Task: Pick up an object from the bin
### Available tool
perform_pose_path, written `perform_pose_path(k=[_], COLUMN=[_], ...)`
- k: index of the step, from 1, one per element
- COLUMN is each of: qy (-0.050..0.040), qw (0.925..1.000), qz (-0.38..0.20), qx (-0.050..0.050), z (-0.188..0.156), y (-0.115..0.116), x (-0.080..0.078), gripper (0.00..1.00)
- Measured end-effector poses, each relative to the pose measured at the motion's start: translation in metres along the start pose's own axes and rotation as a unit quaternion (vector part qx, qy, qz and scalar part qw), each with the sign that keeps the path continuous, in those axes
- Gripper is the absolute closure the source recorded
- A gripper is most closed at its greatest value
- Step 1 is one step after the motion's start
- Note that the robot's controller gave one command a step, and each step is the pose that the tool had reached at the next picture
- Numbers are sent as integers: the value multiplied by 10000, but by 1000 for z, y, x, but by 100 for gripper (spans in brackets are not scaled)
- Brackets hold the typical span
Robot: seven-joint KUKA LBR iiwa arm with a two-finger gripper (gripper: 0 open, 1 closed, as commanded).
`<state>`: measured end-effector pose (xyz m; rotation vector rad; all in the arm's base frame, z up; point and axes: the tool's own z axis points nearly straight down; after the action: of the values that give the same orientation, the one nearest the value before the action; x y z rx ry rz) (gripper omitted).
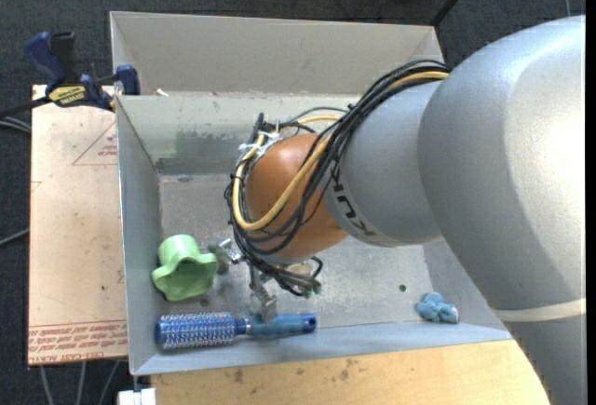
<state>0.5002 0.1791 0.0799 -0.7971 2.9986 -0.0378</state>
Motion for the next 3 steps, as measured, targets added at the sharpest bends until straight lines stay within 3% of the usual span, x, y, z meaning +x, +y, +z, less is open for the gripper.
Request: perform_pose_path(k=[2, 3], qy=[28, -103], qw=[9969, 9919], qz=[-786, -1260], qx=[-38, -111], z=[1, 0], y=[3, 18], x=[0, -20], gripper=[0, 0])
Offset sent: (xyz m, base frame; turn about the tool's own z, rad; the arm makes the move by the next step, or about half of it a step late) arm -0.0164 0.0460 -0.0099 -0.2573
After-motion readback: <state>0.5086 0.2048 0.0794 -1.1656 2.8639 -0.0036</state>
